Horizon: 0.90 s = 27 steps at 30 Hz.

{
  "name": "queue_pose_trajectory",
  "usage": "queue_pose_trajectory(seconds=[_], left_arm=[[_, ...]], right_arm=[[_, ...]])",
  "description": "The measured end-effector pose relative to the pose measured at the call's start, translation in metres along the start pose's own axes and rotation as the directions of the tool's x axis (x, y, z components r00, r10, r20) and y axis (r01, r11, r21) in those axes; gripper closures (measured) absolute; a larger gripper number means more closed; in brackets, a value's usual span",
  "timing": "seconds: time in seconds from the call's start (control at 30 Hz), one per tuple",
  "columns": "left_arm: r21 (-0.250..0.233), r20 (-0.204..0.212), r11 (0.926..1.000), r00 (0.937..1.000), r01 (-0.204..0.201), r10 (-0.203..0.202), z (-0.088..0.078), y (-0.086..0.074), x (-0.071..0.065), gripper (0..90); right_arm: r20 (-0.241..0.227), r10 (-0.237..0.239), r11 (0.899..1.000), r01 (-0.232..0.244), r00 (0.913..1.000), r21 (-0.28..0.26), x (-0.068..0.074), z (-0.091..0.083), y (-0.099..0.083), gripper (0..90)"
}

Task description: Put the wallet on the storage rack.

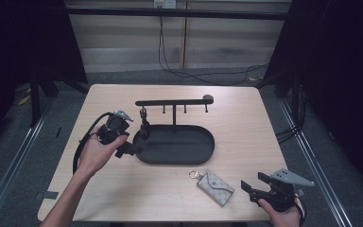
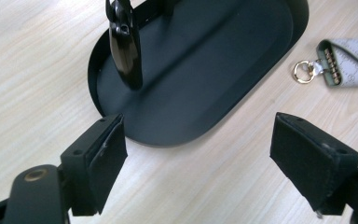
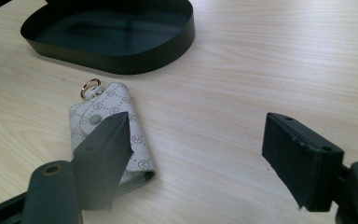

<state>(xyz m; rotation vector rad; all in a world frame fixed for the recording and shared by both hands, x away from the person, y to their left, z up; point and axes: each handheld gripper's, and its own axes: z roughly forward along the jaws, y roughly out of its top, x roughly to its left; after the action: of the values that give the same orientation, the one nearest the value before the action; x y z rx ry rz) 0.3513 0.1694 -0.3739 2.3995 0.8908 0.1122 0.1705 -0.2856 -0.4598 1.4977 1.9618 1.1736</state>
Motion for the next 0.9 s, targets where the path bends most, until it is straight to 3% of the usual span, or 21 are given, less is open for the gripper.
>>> queue_pose_trajectory(seconds=[0.17,0.27,0.4,0.47,0.5,0.6,0.67,0.73,0.9], left_arm=[[-0.09,0.032,0.9953,0.9989,0.036,-0.033,0.0,-0.028,-0.001,18.0],[-0.08,0.024,0.9957,0.9987,0.046,-0.044,0.002,-0.045,-0.001,18.4],[-0.107,0.044,0.9935,0.9984,0.04,-0.035,0.0,-0.058,-0.005,20.1],[-0.13,0.035,0.991,0.999,0.032,-0.027,0.001,-0.065,-0.01,20.1],[-0.127,0.054,0.9914,0.9982,0.032,-0.025,0.001,-0.068,-0.011,20.1],[-0.165,0.047,0.9839,0.997,0.069,-0.062,0.003,-0.079,-0.02,20.5],[-0.176,0.032,0.9835,0.9988,0.043,-0.038,0.002,-0.086,-0.028,20.7],[-0.2,0.048,0.9778,0.9974,0.063,-0.054,0.004,-0.094,-0.031,20.8],[-0.182,0.063,0.9788,0.9945,0.093,-0.083,0.008,-0.115,-0.032,20.9]], right_arm=[[-0.003,0.003,1.0,-0.003,1.0,0.002,0.0,0.001,0.0,23.6],[-0.008,0.007,1.0,-0.007,0.9999,0.006,0.0,0.002,0.001,23.6],[-0.004,0.009,1.0,-0.009,1.0,0.004,0.0,0.002,0.001,23.6],[-0.002,0.009,1.0,-0.009,1.0,0.006,0.0,0.002,0.001,23.6],[-0.003,0.008,1.0,-0.008,1.0,0.006,0.0,0.002,0.0,23.6],[-0.005,0.006,1.0,-0.006,1.0,0.005,0.0,0.002,0.0,23.8],[-0.019,0.009,1.0,-0.009,0.9998,0.012,0.0,0.003,0.001,24.0],[-0.029,0.01,1.0,-0.009,0.9995,0.029,0.001,0.006,0.001,24.0],[-0.04,0.002,0.999,0.001,0.9992,0.052,0.004,0.008,0.003,23.9]])
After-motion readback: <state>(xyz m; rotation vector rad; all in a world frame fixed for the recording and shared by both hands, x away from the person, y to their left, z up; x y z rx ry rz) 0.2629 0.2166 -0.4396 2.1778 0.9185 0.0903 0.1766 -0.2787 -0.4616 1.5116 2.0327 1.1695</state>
